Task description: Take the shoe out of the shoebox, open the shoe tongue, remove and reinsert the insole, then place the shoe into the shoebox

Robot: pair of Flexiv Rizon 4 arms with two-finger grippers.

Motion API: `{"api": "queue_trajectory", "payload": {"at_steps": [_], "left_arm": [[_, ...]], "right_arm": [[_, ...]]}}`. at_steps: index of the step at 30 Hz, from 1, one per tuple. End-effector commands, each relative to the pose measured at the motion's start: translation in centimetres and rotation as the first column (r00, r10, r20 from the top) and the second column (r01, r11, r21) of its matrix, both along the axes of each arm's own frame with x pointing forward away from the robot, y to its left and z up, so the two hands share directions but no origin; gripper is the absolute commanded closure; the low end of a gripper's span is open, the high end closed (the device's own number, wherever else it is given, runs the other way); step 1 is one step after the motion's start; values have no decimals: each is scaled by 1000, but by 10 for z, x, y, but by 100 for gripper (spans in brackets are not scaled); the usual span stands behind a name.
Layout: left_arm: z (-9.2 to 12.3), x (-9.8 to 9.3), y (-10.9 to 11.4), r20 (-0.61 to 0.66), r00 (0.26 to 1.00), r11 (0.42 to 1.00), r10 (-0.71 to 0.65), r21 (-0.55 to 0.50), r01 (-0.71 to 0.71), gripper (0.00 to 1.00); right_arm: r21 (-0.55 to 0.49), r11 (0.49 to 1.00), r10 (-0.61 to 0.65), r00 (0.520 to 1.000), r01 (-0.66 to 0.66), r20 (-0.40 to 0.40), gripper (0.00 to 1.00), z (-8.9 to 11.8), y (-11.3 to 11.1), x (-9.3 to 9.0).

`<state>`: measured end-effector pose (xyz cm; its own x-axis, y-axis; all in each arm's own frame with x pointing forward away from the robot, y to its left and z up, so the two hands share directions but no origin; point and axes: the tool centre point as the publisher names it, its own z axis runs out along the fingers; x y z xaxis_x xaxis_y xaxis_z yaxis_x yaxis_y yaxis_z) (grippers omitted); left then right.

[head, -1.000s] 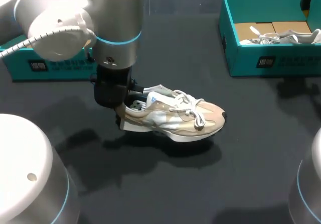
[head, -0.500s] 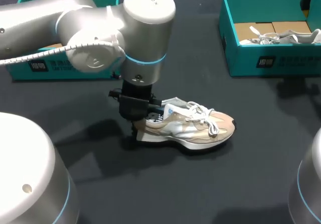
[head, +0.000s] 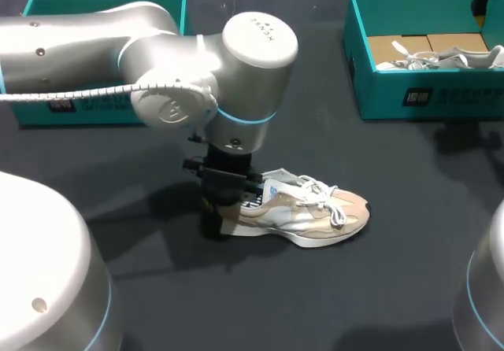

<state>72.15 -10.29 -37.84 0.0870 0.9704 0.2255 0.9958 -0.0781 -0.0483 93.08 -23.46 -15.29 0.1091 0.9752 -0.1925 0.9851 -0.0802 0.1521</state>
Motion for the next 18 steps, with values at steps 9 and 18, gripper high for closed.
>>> {"api": "queue_trajectory", "payload": {"at_steps": [9,18], "left_arm": [[16,-4,3,25,1000,999,-13,-47,14,0],[93,-8,34,-15,994,935,111,-338,-110,0]], "right_arm": [[1,1000,0,1000,0,-1,0,0,0,0],[1,1000,0,1000,0,-1,0,0,0,0]]}}
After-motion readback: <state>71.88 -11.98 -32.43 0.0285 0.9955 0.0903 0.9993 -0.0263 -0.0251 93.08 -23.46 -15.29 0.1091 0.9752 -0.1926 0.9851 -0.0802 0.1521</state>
